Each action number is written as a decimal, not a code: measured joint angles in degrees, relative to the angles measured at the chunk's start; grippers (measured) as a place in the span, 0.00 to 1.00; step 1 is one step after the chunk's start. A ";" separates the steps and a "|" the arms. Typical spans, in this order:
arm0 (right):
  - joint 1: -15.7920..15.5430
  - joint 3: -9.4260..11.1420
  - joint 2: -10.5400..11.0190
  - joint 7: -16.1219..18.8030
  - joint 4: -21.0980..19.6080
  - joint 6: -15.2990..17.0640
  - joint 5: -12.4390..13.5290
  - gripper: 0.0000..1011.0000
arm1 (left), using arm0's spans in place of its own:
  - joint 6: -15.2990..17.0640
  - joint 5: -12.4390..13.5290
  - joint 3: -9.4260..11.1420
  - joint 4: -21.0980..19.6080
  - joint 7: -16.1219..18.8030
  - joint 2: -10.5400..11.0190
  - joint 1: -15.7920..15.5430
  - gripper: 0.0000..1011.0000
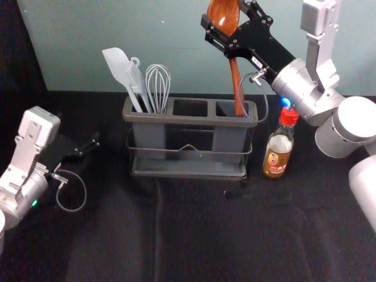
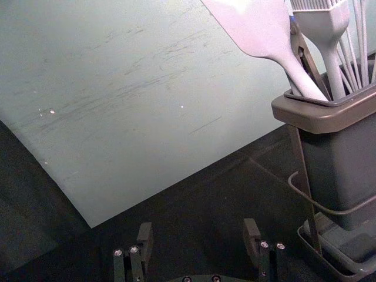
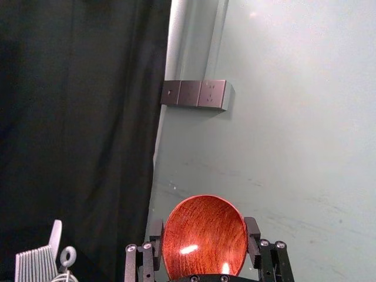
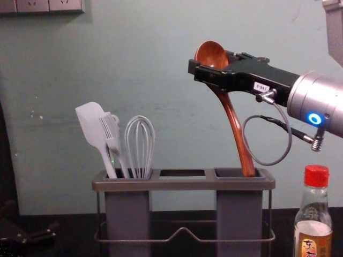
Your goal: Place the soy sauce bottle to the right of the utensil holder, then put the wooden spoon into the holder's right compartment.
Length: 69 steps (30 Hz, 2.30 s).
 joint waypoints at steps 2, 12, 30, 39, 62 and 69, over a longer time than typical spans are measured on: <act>0.29 -0.04 -0.21 0.13 0.67 -0.15 -0.07 0.83 | 0.00 0.00 0.00 0.00 0.00 0.00 0.00 0.99; 0.14 -0.08 -0.51 0.56 2.00 -0.28 -0.12 0.83 | 0.00 0.00 0.00 0.00 0.00 0.00 0.00 0.99; -3.89 0.02 3.02 -0.96 -7.57 8.89 -0.83 0.83 | 0.00 0.00 0.00 0.00 0.00 0.00 0.00 0.99; -6.44 0.53 5.09 -2.14 -13.55 13.80 -0.11 0.83 | 0.00 0.00 0.00 0.00 0.00 0.00 0.00 0.99; -10.61 0.69 10.49 -2.58 -23.27 23.98 2.23 0.83 | 0.00 0.00 0.00 0.00 0.00 0.00 0.00 0.99; -11.43 0.21 11.32 -3.12 -23.65 24.20 1.58 0.83 | 0.00 0.00 0.00 0.00 0.00 0.00 0.00 0.99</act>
